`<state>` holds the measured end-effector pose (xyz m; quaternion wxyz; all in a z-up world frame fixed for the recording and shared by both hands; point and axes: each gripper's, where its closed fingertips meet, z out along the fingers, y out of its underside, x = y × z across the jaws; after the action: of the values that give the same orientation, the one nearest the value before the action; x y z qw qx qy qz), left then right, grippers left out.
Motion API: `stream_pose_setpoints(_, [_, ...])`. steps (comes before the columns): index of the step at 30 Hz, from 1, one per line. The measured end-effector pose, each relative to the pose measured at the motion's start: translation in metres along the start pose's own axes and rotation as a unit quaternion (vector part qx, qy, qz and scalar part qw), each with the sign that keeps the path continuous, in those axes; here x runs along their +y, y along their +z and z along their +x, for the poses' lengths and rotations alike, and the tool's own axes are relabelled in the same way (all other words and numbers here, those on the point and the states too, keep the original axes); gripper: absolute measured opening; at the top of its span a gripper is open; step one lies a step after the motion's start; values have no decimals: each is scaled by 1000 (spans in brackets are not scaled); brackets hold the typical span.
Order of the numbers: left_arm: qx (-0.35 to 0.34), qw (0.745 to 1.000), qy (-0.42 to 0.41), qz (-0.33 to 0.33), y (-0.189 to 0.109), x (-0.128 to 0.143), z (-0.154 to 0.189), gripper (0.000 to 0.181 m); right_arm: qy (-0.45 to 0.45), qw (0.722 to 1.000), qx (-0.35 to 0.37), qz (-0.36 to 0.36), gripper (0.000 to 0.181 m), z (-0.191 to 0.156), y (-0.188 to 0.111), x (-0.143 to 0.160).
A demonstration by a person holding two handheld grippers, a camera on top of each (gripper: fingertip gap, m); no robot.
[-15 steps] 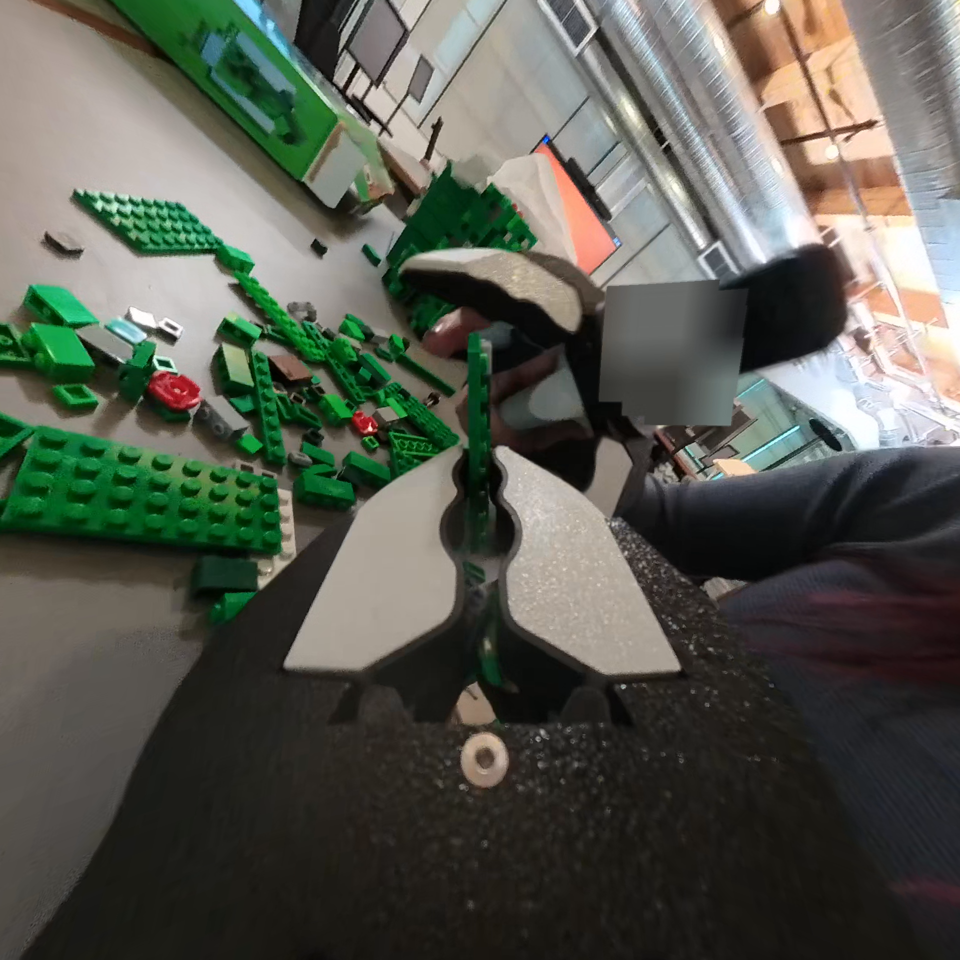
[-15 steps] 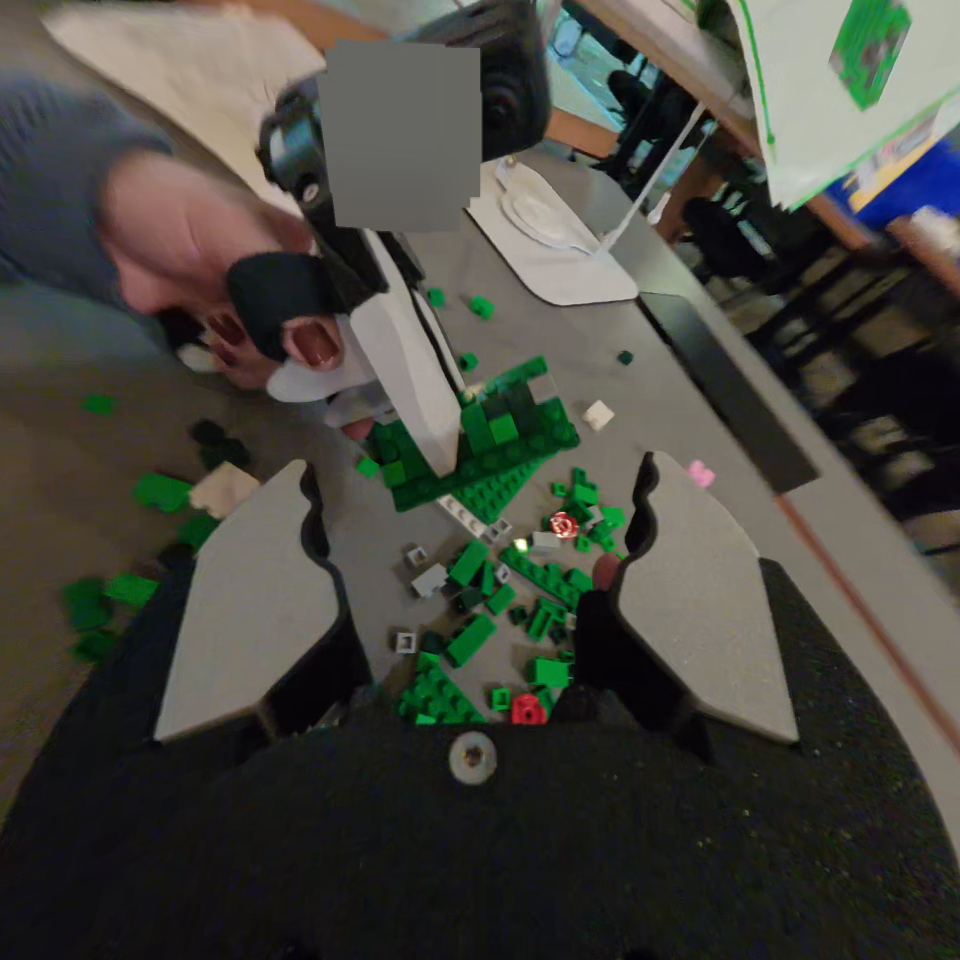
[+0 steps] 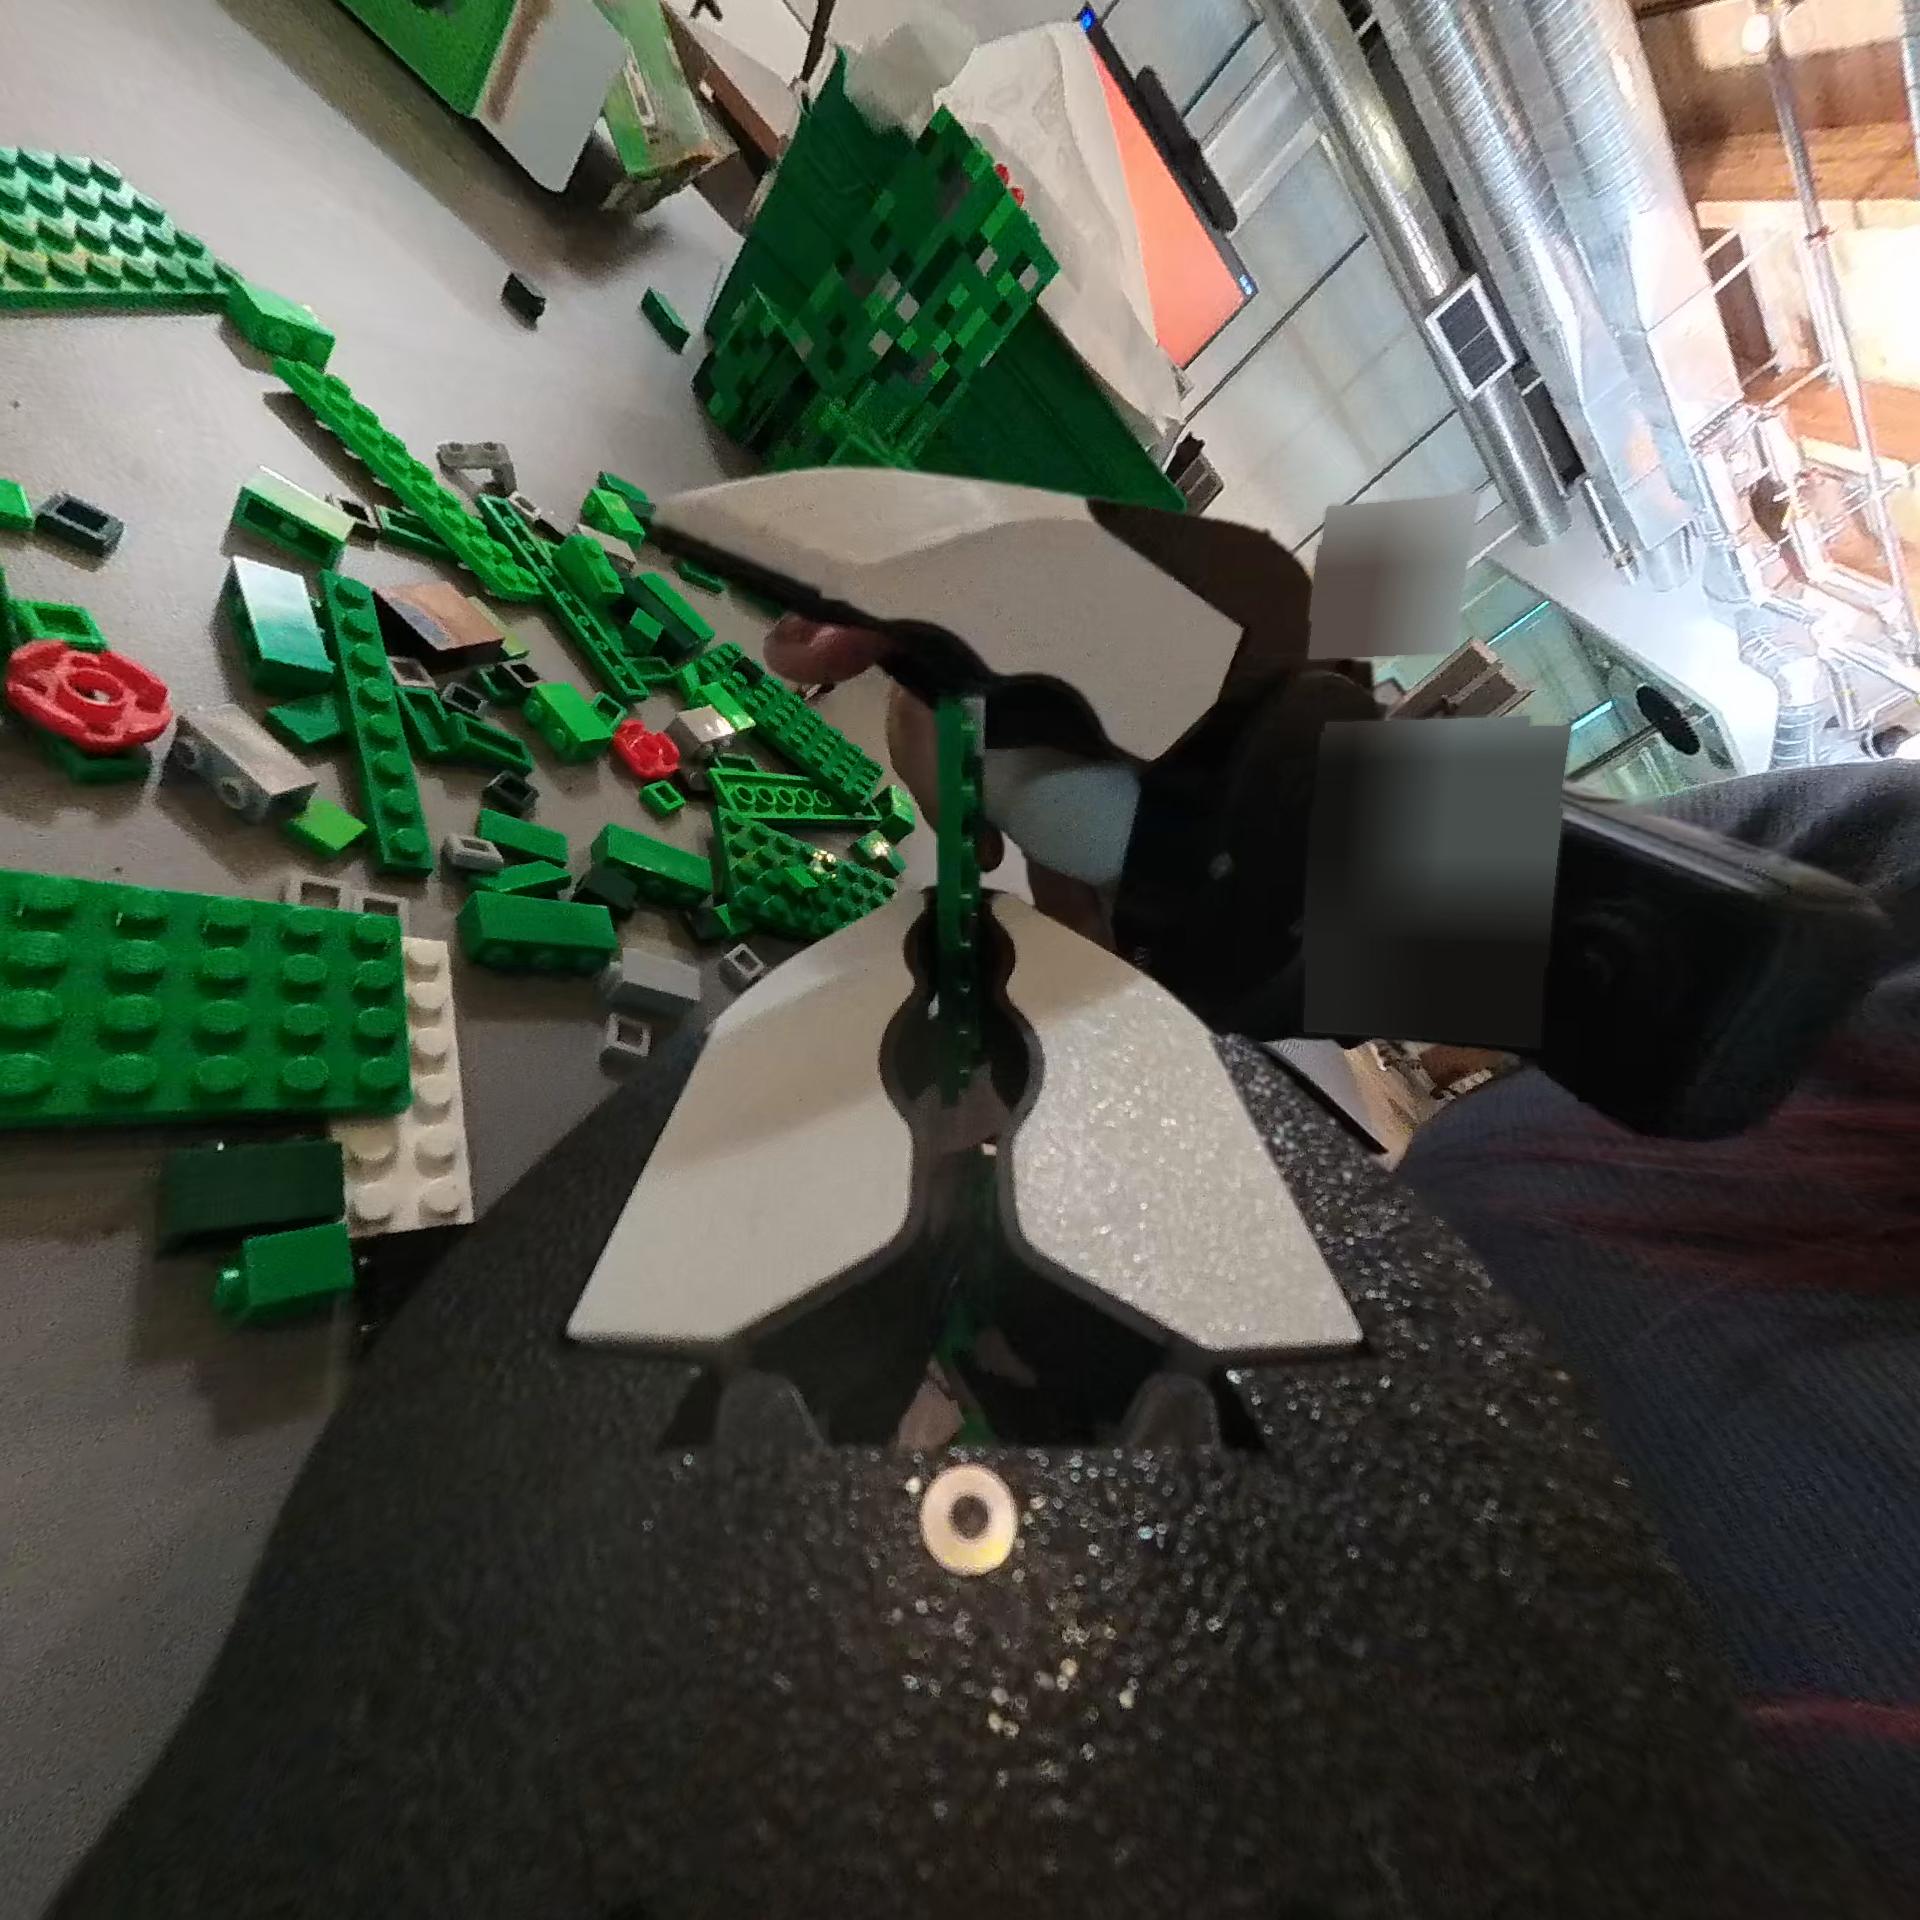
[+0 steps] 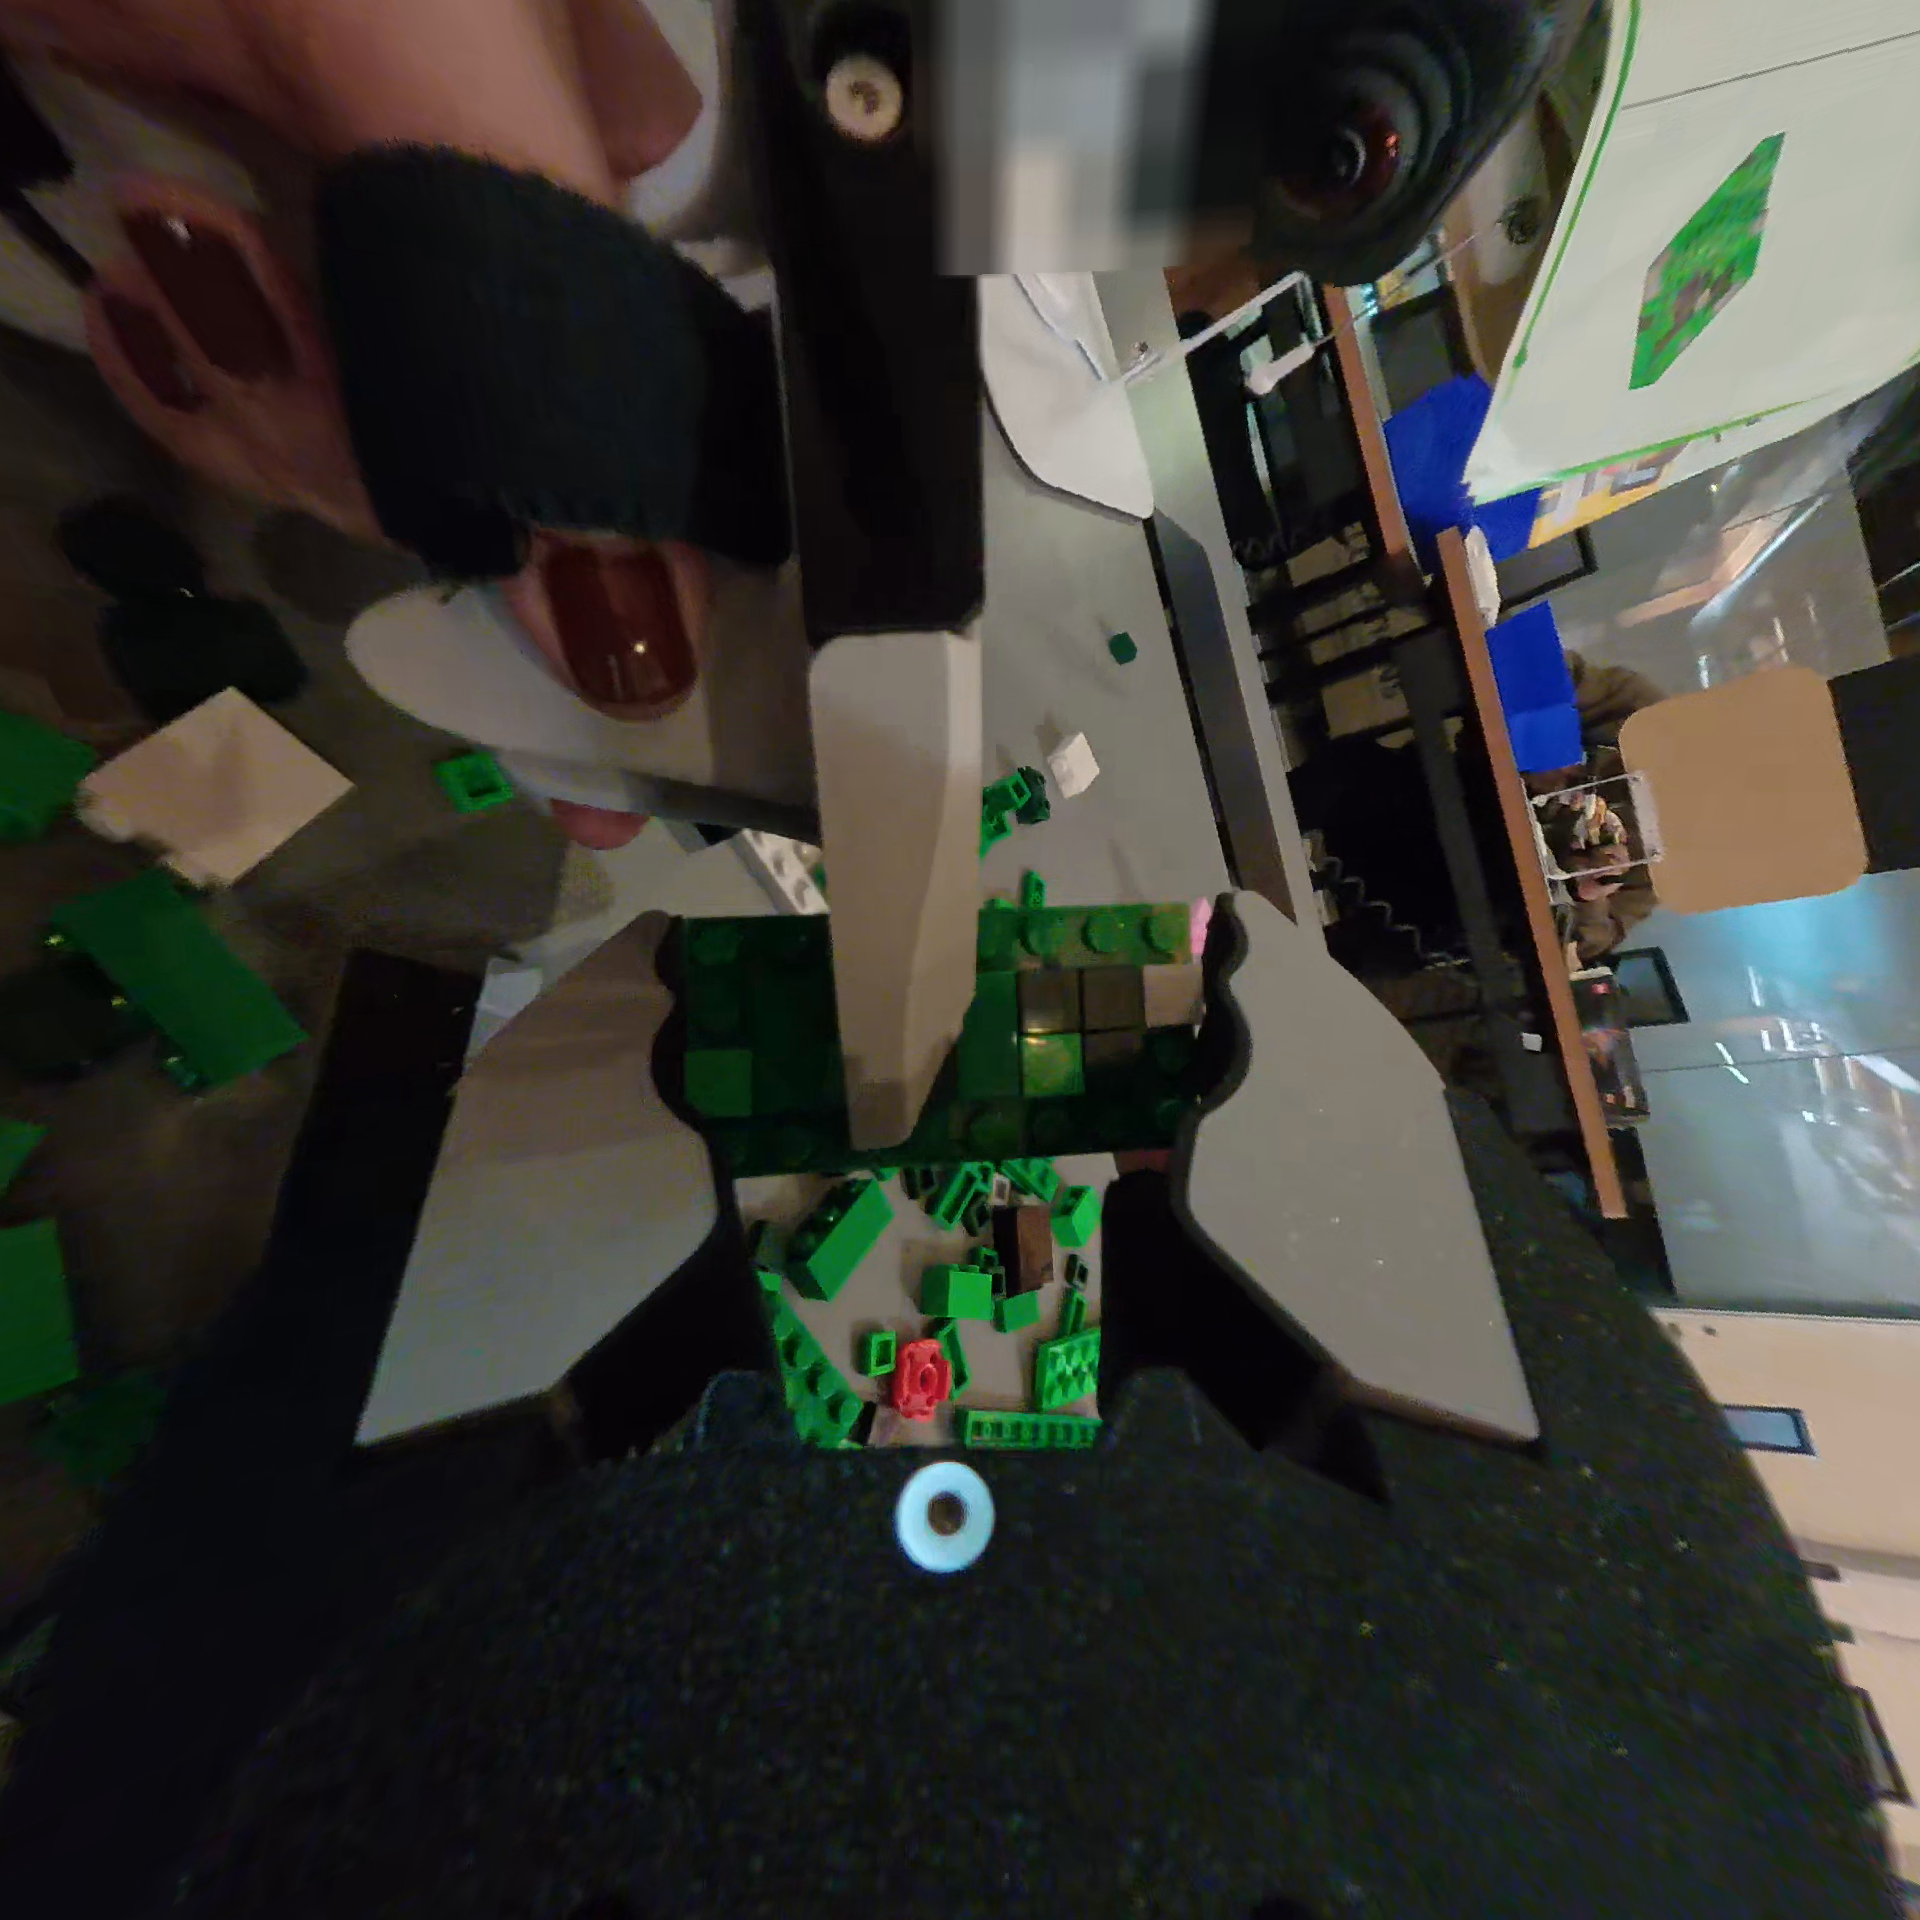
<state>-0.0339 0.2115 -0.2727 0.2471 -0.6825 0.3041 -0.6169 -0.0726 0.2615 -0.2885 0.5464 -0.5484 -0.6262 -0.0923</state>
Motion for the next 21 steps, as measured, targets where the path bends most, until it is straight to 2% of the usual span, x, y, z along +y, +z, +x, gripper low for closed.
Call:
stream_pose_setpoints(1, [-2,1000,1,-1,0,0,0,6,-2,1000,2,0,93,0,0,0])
stream_pose_setpoints(6, [32,999,0,43,-3,-12,7,22,-16,1000,-14,17,93,-9,0,-7])
stream_pose_setpoints(9, [21,999,3,50,-5,-14,5,6,-23,999,-14,26,93,-10,-2,-11])
stream_pose_setpoints(12, [16,999,13,48,-5,-14,6,6,-9,999,-18,36,93,-10,-3,-13])
stream_pose_setpoints(21, [-15,999,27,42,-3,-14,2,6,-40,999,7,-18,95,-7,1,-6])
